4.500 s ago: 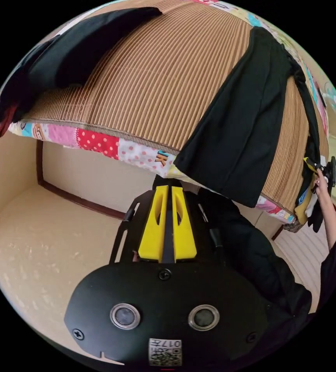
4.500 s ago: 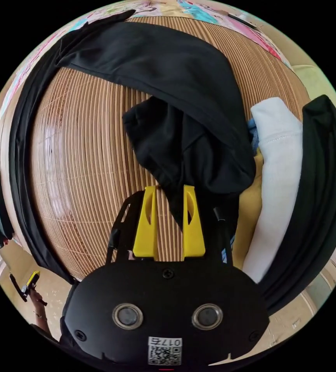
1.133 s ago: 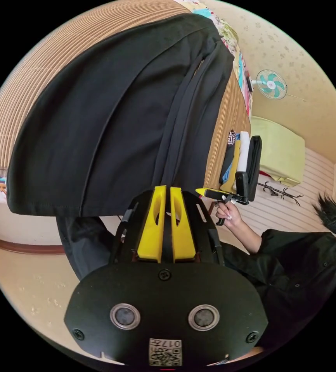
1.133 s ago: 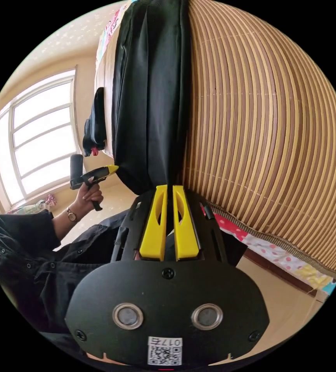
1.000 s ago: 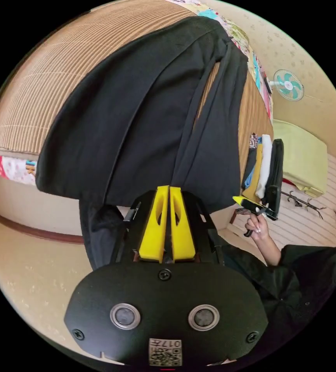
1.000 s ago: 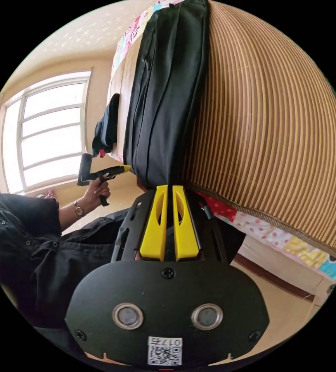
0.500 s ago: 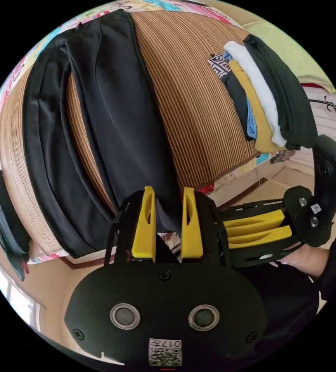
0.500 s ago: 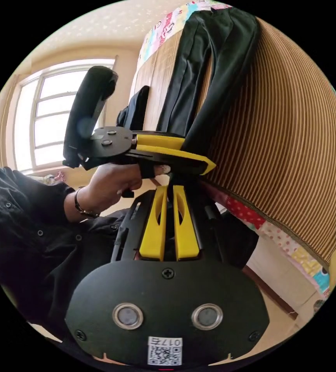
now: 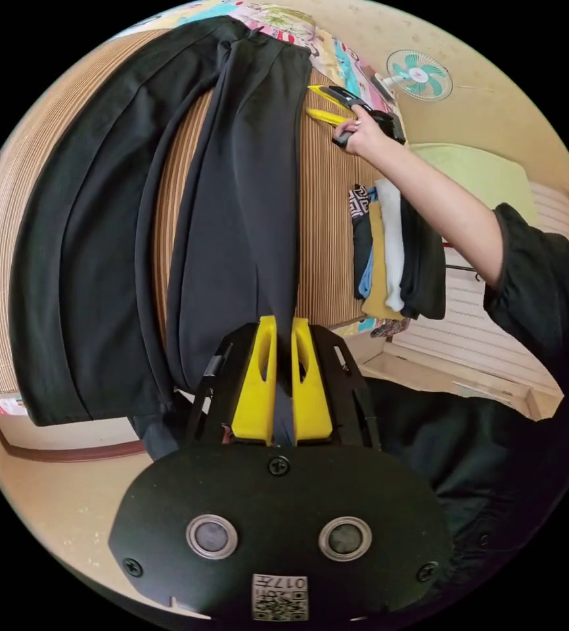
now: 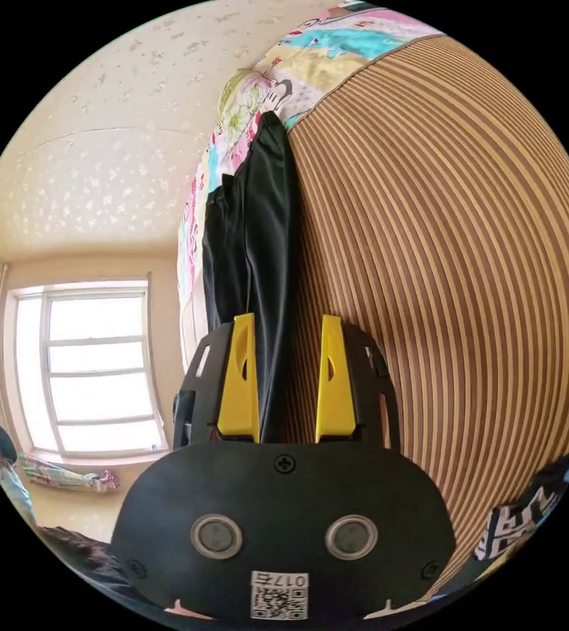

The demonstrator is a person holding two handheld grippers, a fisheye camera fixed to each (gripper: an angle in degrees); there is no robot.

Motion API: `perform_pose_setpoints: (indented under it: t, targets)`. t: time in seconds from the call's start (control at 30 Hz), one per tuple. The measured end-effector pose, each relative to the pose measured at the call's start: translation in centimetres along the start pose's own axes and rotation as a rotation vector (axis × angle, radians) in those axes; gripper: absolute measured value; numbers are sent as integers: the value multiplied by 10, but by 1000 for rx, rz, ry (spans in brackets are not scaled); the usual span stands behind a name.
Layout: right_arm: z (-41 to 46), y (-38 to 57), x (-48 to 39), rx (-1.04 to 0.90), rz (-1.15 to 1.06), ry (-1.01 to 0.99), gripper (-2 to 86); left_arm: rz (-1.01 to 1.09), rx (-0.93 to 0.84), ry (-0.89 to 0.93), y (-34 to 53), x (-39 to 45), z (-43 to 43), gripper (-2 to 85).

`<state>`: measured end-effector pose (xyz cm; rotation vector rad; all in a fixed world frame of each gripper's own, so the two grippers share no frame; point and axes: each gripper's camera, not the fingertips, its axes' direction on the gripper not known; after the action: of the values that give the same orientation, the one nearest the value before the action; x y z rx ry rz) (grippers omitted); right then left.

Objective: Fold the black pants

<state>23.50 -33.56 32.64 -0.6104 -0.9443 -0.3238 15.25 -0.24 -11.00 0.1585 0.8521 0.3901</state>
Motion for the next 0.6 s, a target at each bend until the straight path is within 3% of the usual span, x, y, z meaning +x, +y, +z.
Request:
perform_pose_setpoints:
  t: [0.17,0.33,0.4,0.47,0.6]
  targets:
    - [5,-56,-39,194,65,65,44,-20,51,198,7,-26,-35,39]
    - [30,-49,-191,269,-230,151,36,-74,99,479,22,-86,-78,39]
    - [69,-48,-237,240,-282,102,37,-107,136,548,31,-119,-102,39]
    - [153,-59,-273,88,-308,36,45,-160,202,622,42,-171,-130,40]
    - [257,-46,-286,-83,-372,159,58,-330,201,570,53,-267,-144,53]
